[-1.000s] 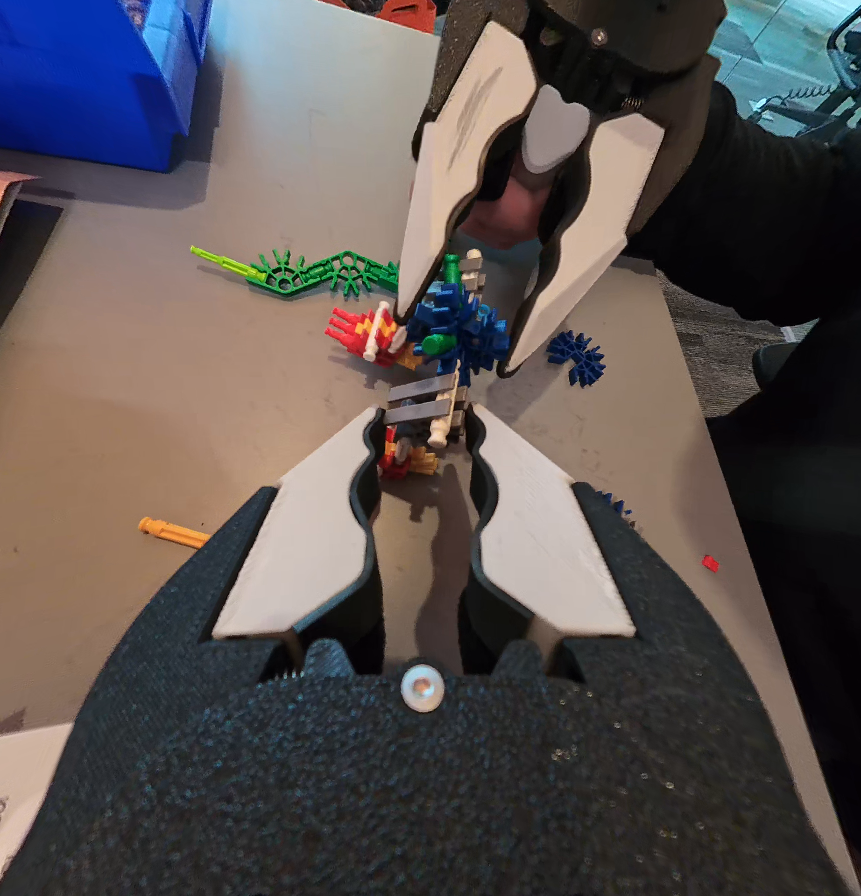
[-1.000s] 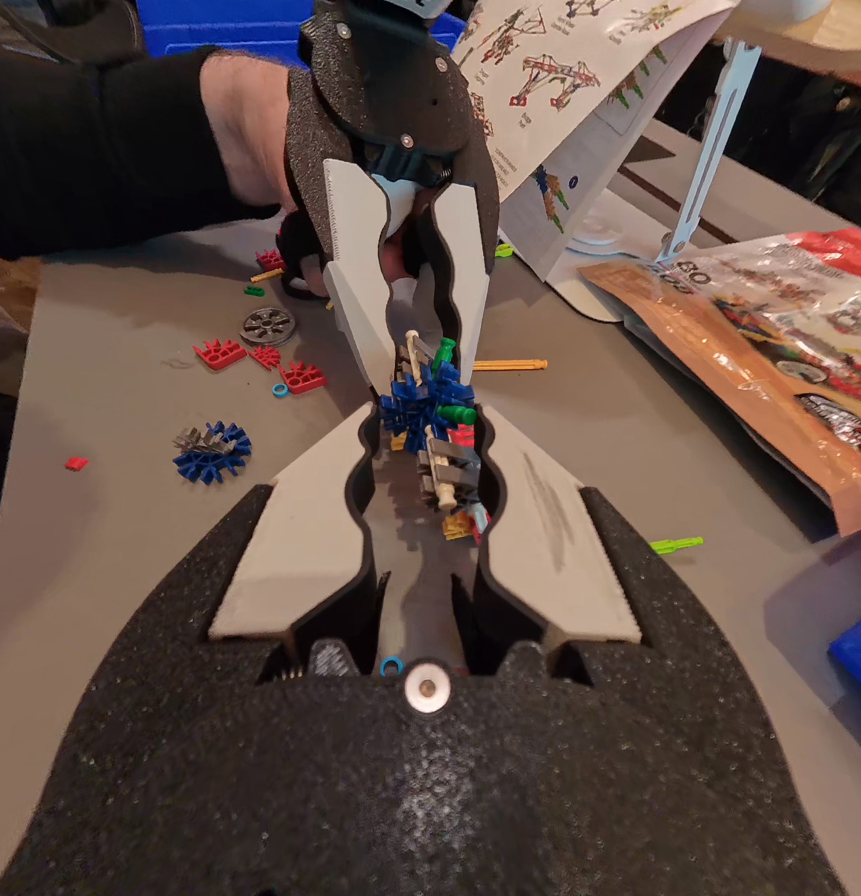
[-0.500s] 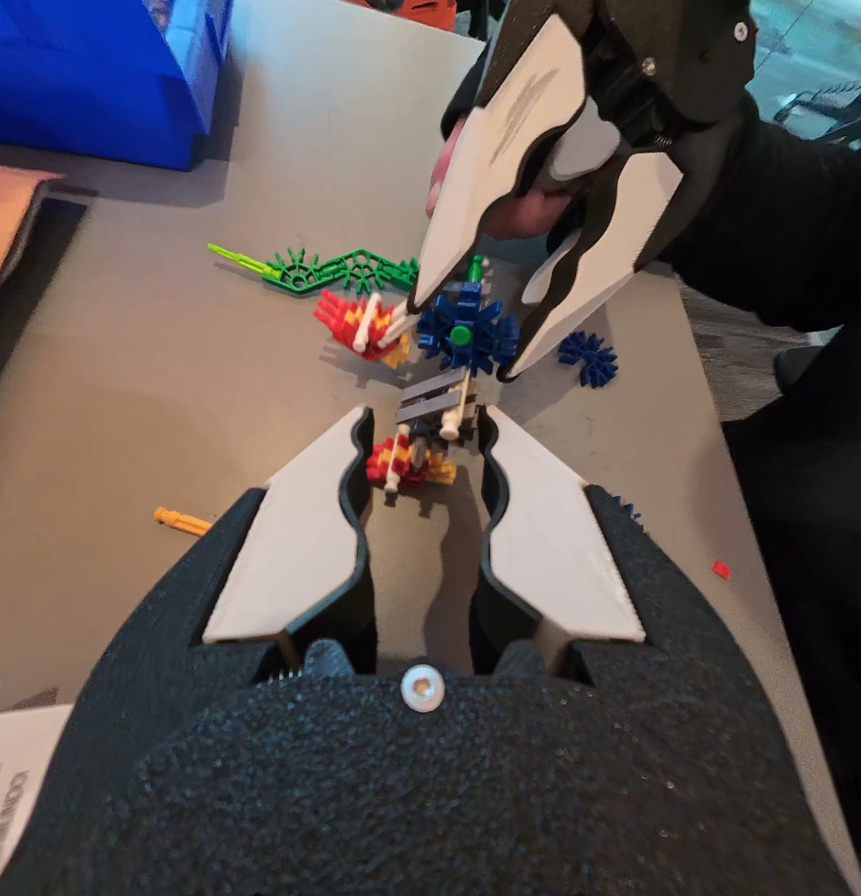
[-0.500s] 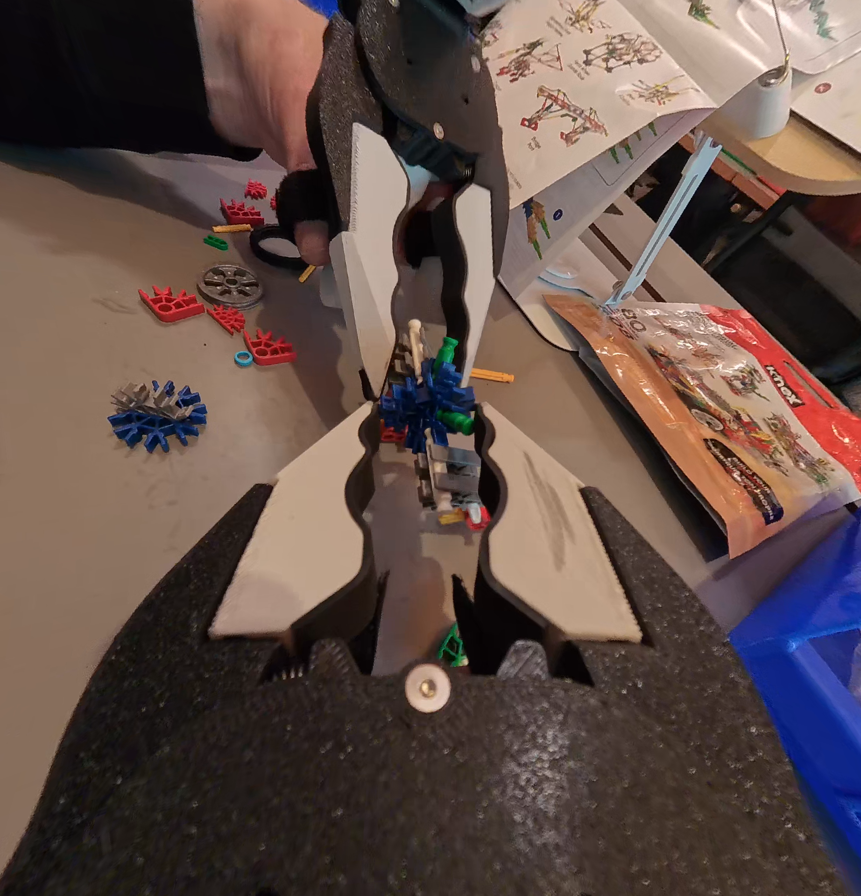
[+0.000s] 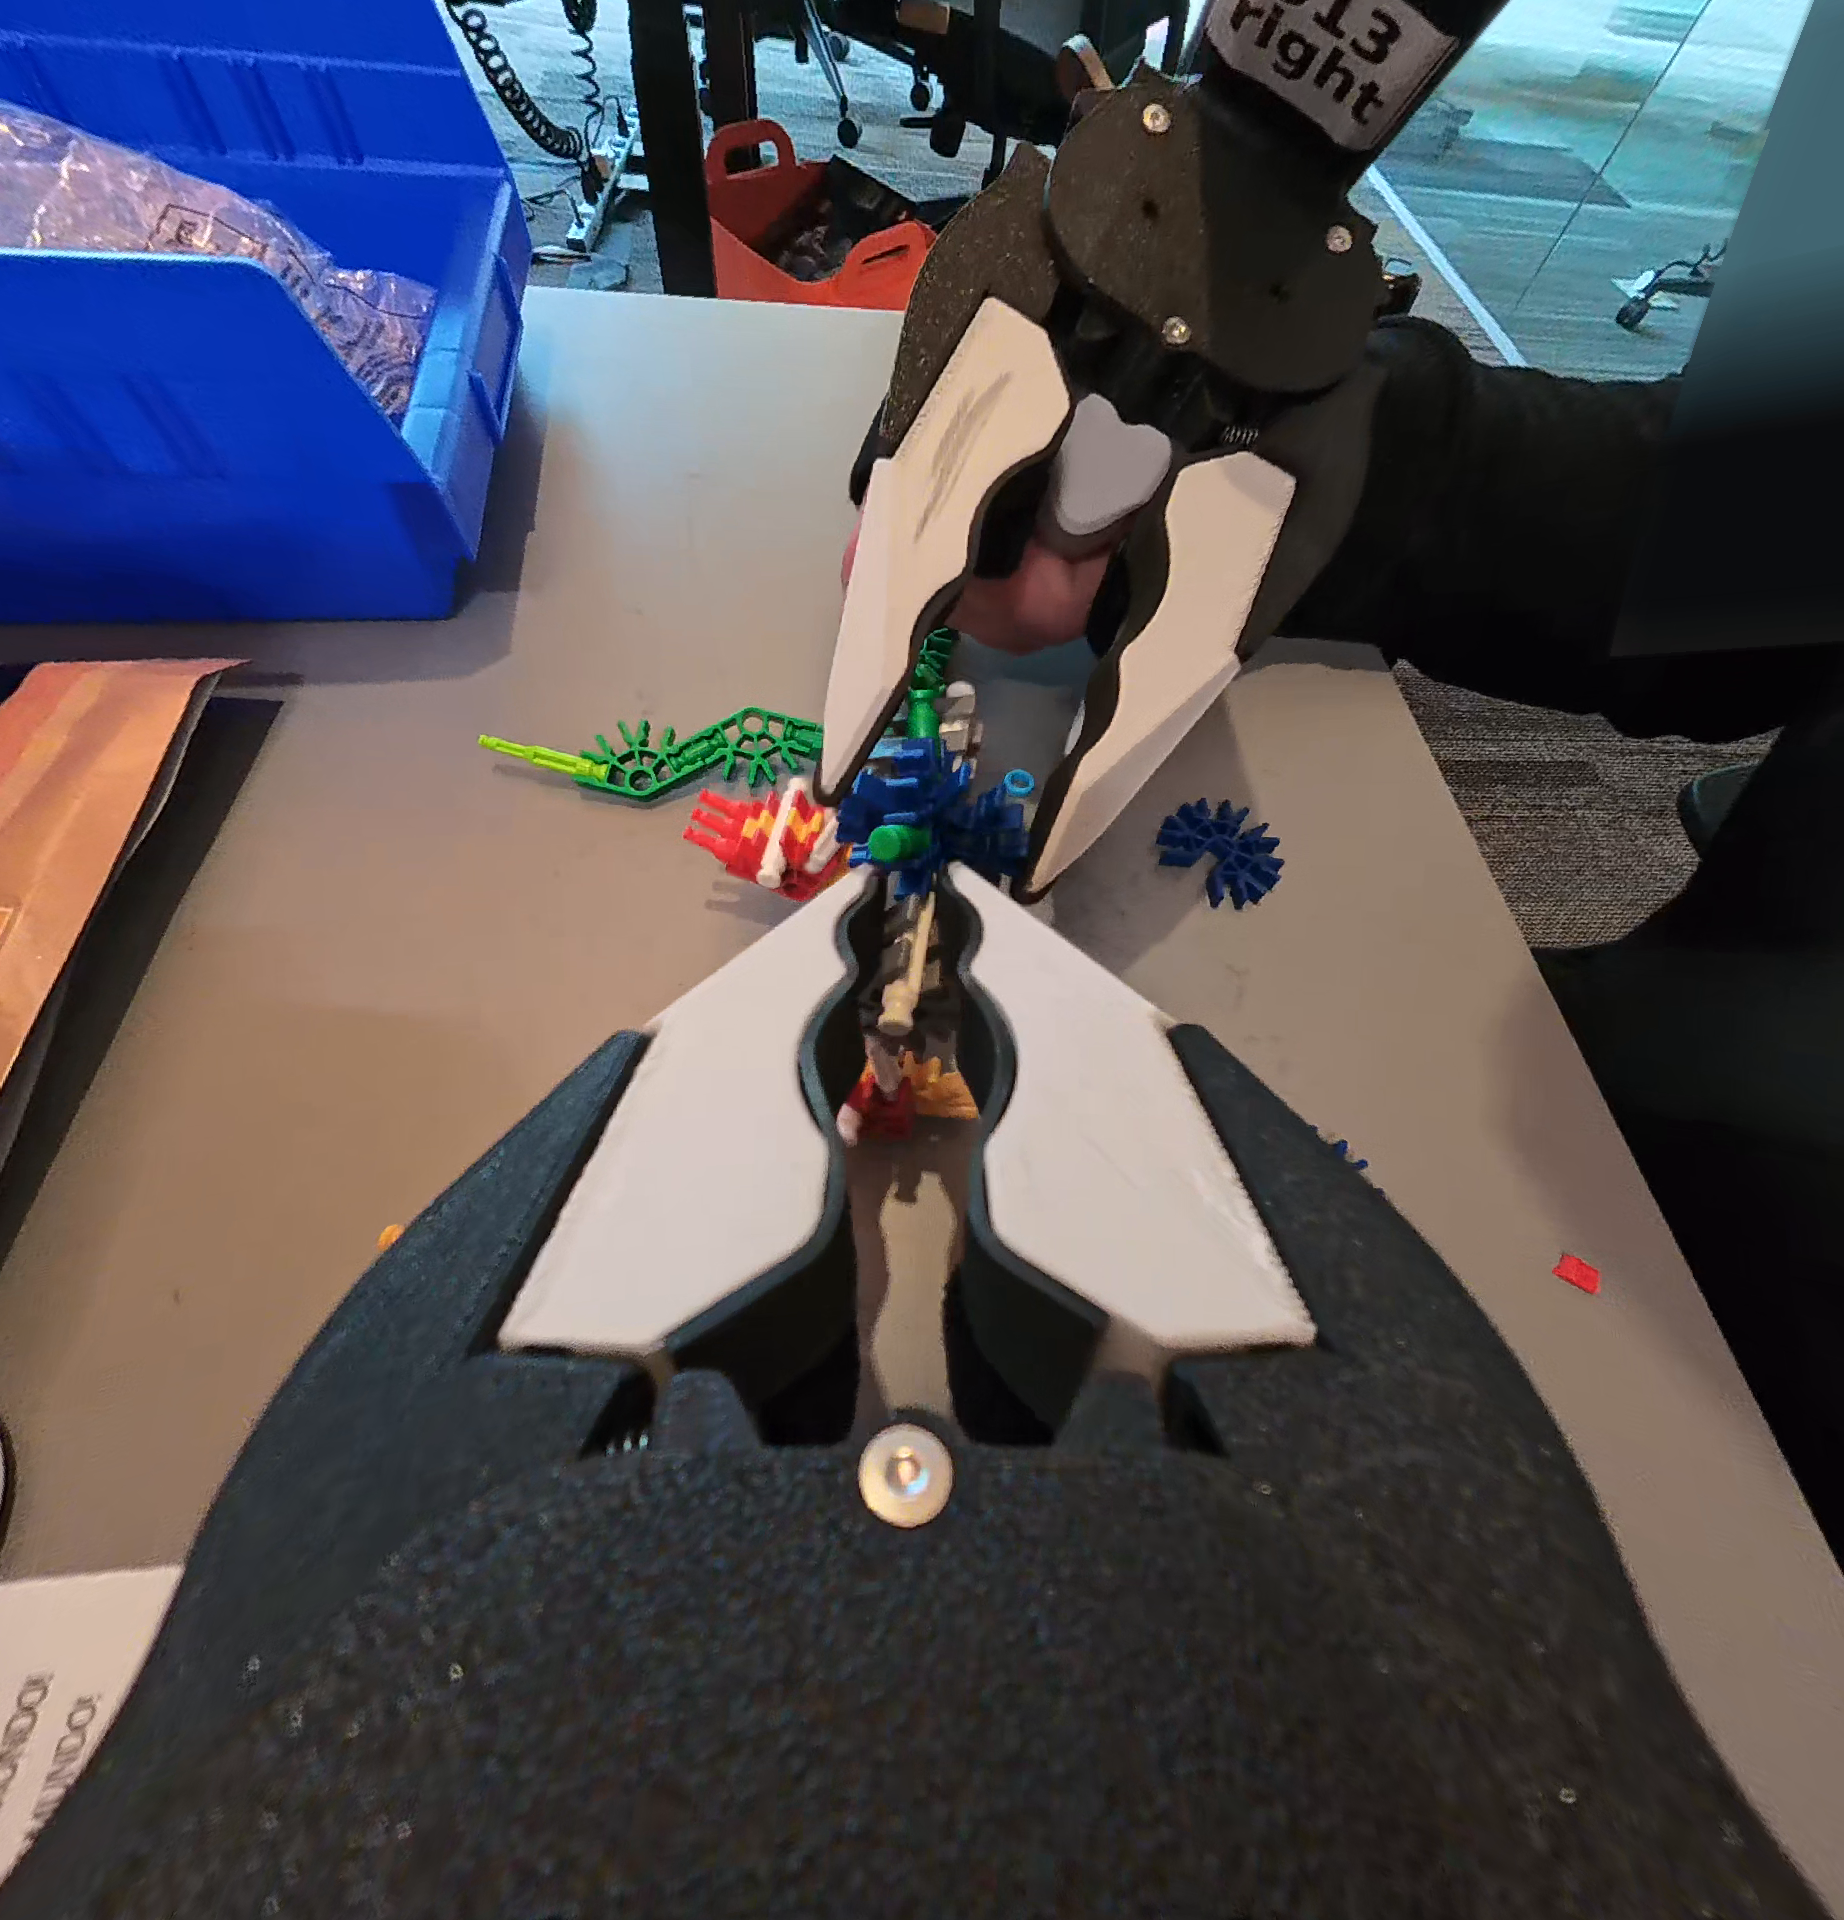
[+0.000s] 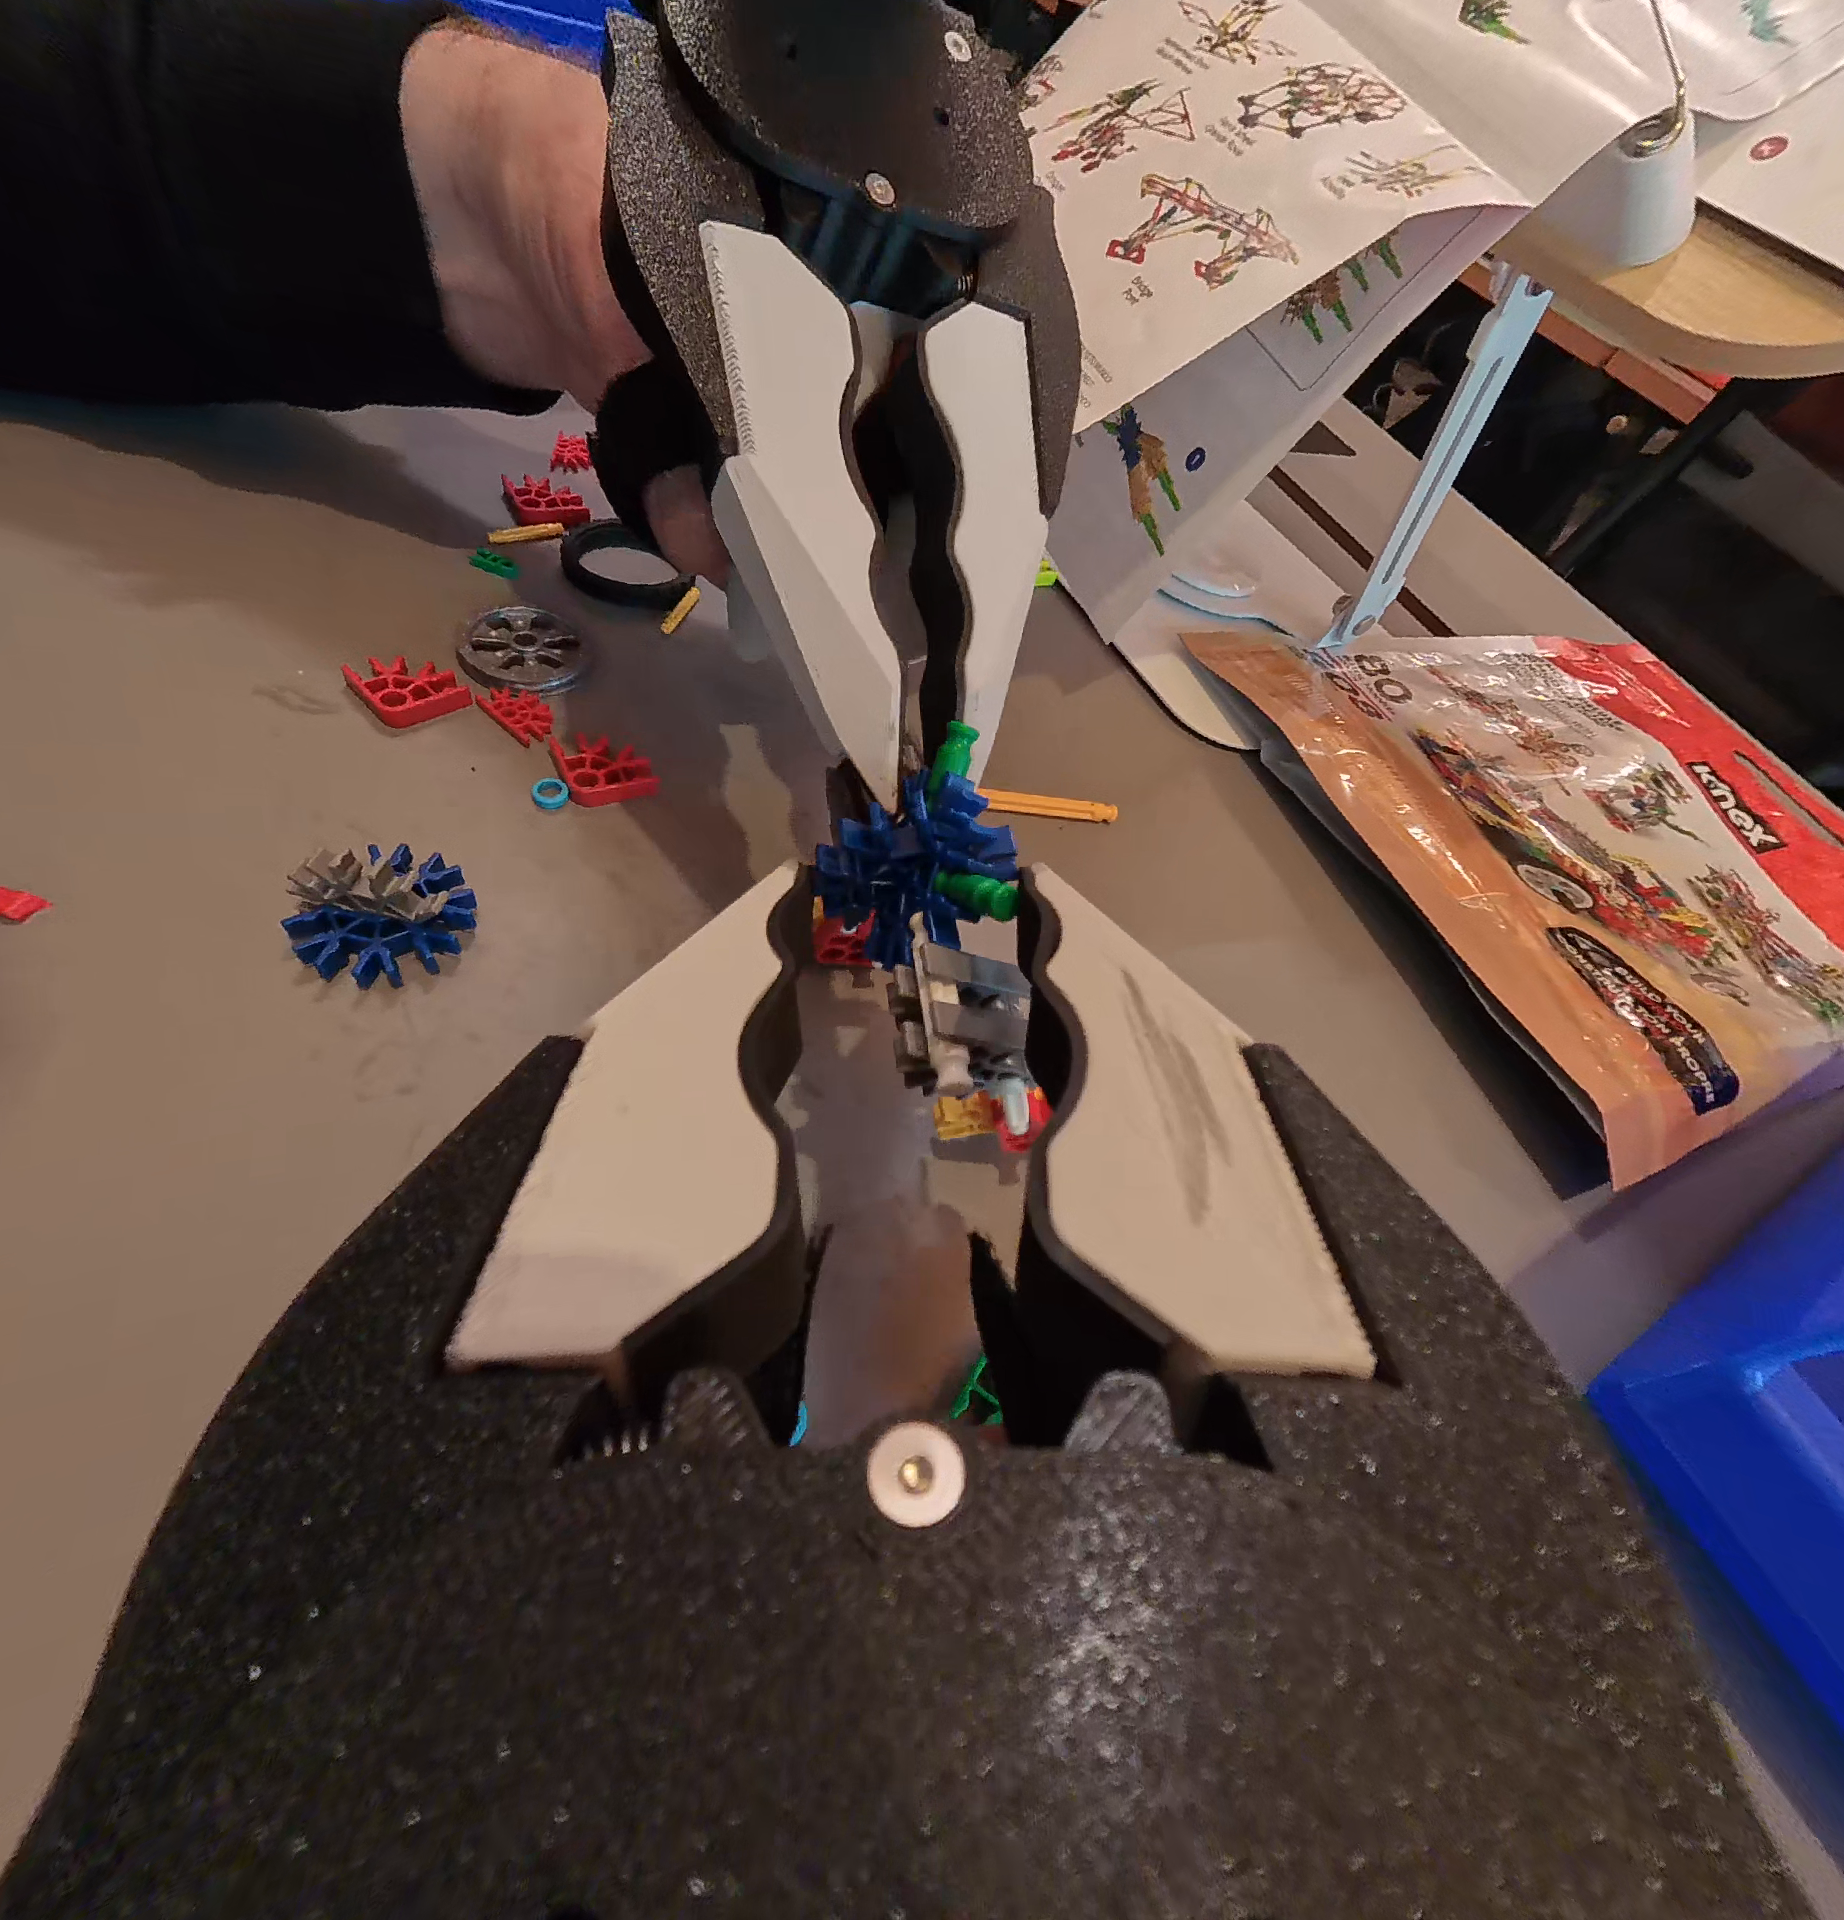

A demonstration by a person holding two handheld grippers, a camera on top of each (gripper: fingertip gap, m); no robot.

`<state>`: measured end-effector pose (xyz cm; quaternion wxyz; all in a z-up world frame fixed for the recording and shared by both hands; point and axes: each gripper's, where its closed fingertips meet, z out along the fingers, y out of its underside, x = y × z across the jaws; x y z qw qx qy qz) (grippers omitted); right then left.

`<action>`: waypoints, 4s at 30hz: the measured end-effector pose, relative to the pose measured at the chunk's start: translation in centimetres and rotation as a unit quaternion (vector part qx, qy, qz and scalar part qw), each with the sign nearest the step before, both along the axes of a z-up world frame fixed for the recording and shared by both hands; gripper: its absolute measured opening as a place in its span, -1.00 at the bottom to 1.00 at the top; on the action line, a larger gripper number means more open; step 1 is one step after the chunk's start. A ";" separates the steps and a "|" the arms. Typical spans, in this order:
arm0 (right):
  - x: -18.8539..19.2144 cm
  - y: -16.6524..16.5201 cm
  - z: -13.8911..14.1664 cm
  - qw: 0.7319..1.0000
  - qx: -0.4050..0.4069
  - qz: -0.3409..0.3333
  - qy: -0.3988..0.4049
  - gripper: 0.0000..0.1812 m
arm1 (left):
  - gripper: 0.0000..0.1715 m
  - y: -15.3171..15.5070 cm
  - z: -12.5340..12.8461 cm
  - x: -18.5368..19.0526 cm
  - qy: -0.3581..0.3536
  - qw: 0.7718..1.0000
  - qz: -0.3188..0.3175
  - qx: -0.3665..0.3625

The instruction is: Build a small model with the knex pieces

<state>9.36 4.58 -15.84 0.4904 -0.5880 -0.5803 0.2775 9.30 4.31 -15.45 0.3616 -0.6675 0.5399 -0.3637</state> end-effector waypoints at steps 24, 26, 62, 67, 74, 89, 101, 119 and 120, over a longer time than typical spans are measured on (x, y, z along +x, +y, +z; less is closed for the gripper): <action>2.1 0.6 -1.8 0.997 -0.066 -0.010 -0.042 -0.67 | -0.94 -0.7 0.7 -0.2 -0.039 0.998 -0.034 0.045; 2.2 0.2 -1.7 0.996 -0.086 -0.002 -0.039 -0.67 | -0.94 -0.9 0.8 -0.2 -0.041 0.997 -0.039 0.058; 2.9 1.7 -2.7 0.991 -0.117 -0.047 -0.046 -0.66 | -0.70 0.4 -1.2 -1.3 0.017 0.997 0.008 0.079; 4.2 2.6 -2.0 0.990 -0.115 -0.076 -0.029 -0.57 | -0.51 0.7 -1.5 -1.4 0.026 0.997 0.015 0.076; 6.8 4.7 -3.0 0.980 -0.113 -0.159 -0.046 -0.46 | -0.50 0.6 -2.0 -1.7 0.045 0.997 0.013 0.067; 7.4 5.7 -5.3 0.968 -0.113 -0.198 -0.108 -0.74 | -0.53 0.6 -2.6 -1.5 0.061 0.996 0.010 0.067; 6.8 5.3 1.1 0.973 -0.147 -0.154 0.092 -0.75 | -0.19 0.6 0.5 -1.1 0.001 0.997 0.029 0.066; 2.5 -0.2 10.3 0.951 -0.066 -0.141 0.268 -0.75 | -0.71 -2.6 6.0 5.0 -0.093 0.984 0.053 0.139; 2.6 -0.1 10.5 0.948 -0.070 -0.144 0.273 -0.75 | -0.75 -2.5 6.1 4.9 -0.096 0.984 0.056 0.138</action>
